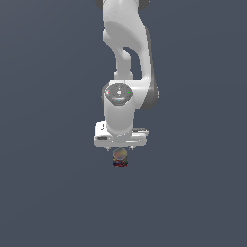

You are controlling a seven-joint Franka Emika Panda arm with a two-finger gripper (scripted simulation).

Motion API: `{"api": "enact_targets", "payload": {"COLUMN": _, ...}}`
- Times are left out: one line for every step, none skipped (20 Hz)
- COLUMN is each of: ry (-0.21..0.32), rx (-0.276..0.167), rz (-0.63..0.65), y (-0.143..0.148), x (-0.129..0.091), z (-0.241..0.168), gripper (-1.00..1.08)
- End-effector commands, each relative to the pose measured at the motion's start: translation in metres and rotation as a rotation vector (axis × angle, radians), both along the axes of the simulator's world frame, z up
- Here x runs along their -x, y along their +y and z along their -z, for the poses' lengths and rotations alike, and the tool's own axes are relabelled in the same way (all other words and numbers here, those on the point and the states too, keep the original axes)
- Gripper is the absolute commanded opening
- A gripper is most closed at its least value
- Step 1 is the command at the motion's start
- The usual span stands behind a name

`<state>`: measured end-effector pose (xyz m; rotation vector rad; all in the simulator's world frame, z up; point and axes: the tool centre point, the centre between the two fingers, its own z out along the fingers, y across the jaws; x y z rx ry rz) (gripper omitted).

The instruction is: Pick up the object and move it to a goal position.

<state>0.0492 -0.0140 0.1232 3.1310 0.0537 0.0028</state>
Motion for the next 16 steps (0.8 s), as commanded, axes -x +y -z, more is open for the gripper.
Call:
{"api": "enact_targets", "payload": {"ry": 0.001, "rx": -0.005, "rz": -0.001, "y": 0.0, "x": -0.005, "z": 0.008, "gripper": 1.0}}
{"api": "enact_targets", "payload": {"ry": 0.001, "rx": -0.007, "rz": -0.001, "y": -0.001, "x": -0.006, "z": 0.01, "gripper": 1.0}}
{"api": "enact_targets", "payload": {"ry": 0.001, "rx": -0.008, "rz": -0.001, "y": -0.001, "x": -0.007, "z": 0.012, "gripper": 1.0}}
{"api": "enact_targets", "payload": {"ry": 0.002, "rx": -0.009, "rz": -0.001, "y": -0.001, "x": -0.008, "z": 0.013, "gripper": 1.0}}
{"api": "enact_targets", "payload": {"ry": 0.002, "rx": -0.009, "rz": -0.001, "y": -0.001, "x": -0.009, "z": 0.014, "gripper": 1.0}}
{"api": "enact_targets", "payload": {"ry": 0.002, "rx": -0.01, "rz": -0.001, "y": -0.001, "x": -0.009, "z": 0.015, "gripper": 1.0}}
{"api": "enact_targets", "payload": {"ry": 0.002, "rx": -0.01, "rz": -0.001, "y": -0.001, "x": -0.009, "z": 0.015, "gripper": 1.0}}
{"api": "enact_targets", "payload": {"ry": 0.003, "rx": -0.009, "rz": -0.001, "y": -0.001, "x": -0.008, "z": 0.014, "gripper": 1.0}}
{"api": "enact_targets", "payload": {"ry": 0.003, "rx": -0.009, "rz": -0.001, "y": -0.001, "x": -0.008, "z": 0.015, "gripper": 1.0}}
{"api": "enact_targets", "payload": {"ry": 0.003, "rx": -0.009, "rz": -0.001, "y": -0.001, "x": -0.008, "z": 0.016, "gripper": 1.0}}
{"api": "enact_targets", "payload": {"ry": 0.003, "rx": -0.009, "rz": -0.001, "y": -0.001, "x": -0.008, "z": 0.018, "gripper": 1.0}}
{"api": "enact_targets", "payload": {"ry": 0.003, "rx": -0.009, "rz": -0.001, "y": -0.001, "x": -0.008, "z": 0.021, "gripper": 1.0}}
{"api": "enact_targets", "payload": {"ry": 0.003, "rx": -0.009, "rz": -0.001, "y": -0.001, "x": -0.008, "z": 0.024, "gripper": 1.0}}
{"api": "enact_targets", "payload": {"ry": 0.003, "rx": -0.009, "rz": -0.001, "y": -0.001, "x": -0.008, "z": 0.029, "gripper": 1.0}}
{"api": "enact_targets", "payload": {"ry": 0.003, "rx": -0.009, "rz": -0.001, "y": -0.001, "x": -0.008, "z": 0.034, "gripper": 1.0}}
{"api": "enact_targets", "payload": {"ry": 0.003, "rx": -0.009, "rz": -0.001, "y": -0.001, "x": -0.008, "z": 0.04, "gripper": 1.0}}
